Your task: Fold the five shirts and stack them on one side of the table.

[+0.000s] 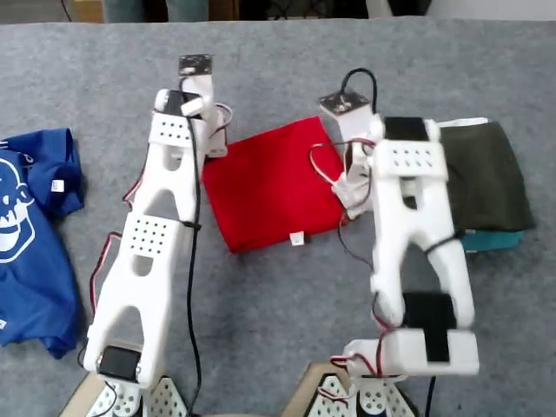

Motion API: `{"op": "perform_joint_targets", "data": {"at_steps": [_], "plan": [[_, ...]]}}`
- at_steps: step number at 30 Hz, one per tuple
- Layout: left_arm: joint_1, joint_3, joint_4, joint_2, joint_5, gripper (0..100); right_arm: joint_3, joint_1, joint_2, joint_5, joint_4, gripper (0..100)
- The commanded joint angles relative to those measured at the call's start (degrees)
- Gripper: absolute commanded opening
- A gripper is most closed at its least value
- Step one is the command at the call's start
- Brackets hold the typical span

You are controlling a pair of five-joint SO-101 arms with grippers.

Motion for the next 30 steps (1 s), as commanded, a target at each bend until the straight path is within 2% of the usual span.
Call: {"op": "perform_joint_targets", "data": {"at_steps": [1, 4, 7, 10, 13, 15, 24, 30], "plan": [[-3.6, -2.7, 0.5, -4.7, 0.6, 3, 3.8, -0.5, -6.5, -0.4, -3.8, 1.5], [-6.4, -2.7, 0.4, -4.8, 0.6, 3, 8.0, -3.0, -6.0, -1.9, -6.5, 1.5], [-8.9, -2.8, 0.4, -4.8, 0.6, 3, 9.1, -6.0, -3.8, -11.3, -10.1, 2.4], [-10.3, -2.7, 0.1, -4.4, 0.6, 3, 9.2, -8.3, -0.7, -22.9, -13.2, 13.2], [-10.8, -2.7, -0.1, -4.0, 0.4, 3, 9.0, -8.4, 2.2, -28.5, -14.9, 26.7], [-10.8, -2.8, -0.2, -4.0, 0.3, 3, 9.2, -8.4, 4.1, -29.0, -16.8, 30.2], [-10.8, -2.6, -1.5, -4.0, 0.2, 3, 8.8, -8.4, 17.1, -29.1, -25.2, 24.8], [-10.8, -2.6, -1.7, -4.0, 0.2, 3, 8.8, -8.2, 23.2, -29.1, -25.8, 24.5]]}}
